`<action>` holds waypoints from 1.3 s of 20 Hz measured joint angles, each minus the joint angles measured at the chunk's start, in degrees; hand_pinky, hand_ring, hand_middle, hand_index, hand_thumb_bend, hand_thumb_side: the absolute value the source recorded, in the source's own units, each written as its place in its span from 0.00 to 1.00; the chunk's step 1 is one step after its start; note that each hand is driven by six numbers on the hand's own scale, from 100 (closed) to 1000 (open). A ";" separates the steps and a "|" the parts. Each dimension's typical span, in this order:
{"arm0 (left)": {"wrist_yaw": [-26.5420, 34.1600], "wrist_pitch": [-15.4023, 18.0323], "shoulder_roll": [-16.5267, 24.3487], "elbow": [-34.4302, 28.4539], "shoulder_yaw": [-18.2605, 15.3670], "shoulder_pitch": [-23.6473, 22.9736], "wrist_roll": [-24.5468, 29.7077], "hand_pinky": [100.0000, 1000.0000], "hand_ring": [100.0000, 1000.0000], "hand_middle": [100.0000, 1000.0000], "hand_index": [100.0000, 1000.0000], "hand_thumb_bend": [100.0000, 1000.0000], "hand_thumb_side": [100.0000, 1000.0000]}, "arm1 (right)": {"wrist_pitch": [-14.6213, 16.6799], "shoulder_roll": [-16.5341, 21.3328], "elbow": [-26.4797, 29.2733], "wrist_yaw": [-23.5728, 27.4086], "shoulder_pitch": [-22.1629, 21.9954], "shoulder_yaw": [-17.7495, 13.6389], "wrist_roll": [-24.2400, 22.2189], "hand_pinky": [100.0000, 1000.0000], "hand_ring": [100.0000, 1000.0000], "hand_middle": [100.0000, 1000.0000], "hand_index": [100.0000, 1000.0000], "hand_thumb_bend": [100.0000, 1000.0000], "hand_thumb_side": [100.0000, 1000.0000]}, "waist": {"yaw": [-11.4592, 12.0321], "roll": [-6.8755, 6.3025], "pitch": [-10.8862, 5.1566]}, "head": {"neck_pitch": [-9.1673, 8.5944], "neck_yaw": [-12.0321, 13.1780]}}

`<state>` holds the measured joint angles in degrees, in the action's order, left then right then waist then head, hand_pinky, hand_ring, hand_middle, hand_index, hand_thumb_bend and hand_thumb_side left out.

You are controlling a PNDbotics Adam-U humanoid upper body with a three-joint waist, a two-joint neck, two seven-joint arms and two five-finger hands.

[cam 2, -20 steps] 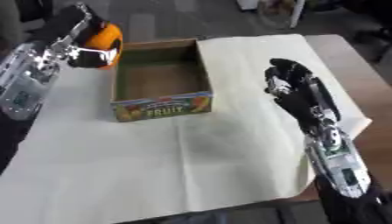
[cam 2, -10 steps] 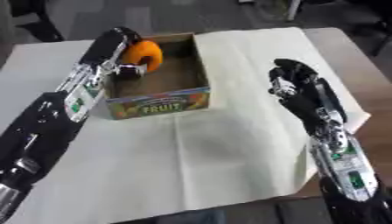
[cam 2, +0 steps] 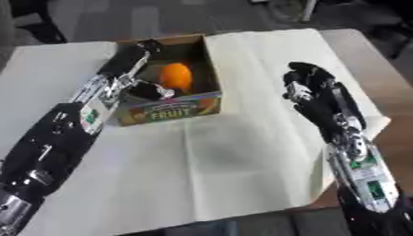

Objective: Pick up objects on the table and place them in the box.

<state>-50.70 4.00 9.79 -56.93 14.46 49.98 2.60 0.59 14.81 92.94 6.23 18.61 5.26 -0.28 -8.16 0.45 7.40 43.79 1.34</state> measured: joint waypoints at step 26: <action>58.50 -10.66 13.31 -34.46 -10.01 -26.01 -10.40 0.72 0.64 0.66 0.71 0.25 0.54 | 0.21 0.02 -0.01 0.00 -0.49 -1.34 0.99 0.58 0.75 0.60 0.77 0.00 0.29 | 6.37 0.73 -0.31 | 0.00 -2.60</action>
<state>7.80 -6.66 23.10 -91.39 4.45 23.97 -7.80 0.81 14.83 92.93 6.23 18.11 3.92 0.71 -1.79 1.18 7.09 43.79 -1.27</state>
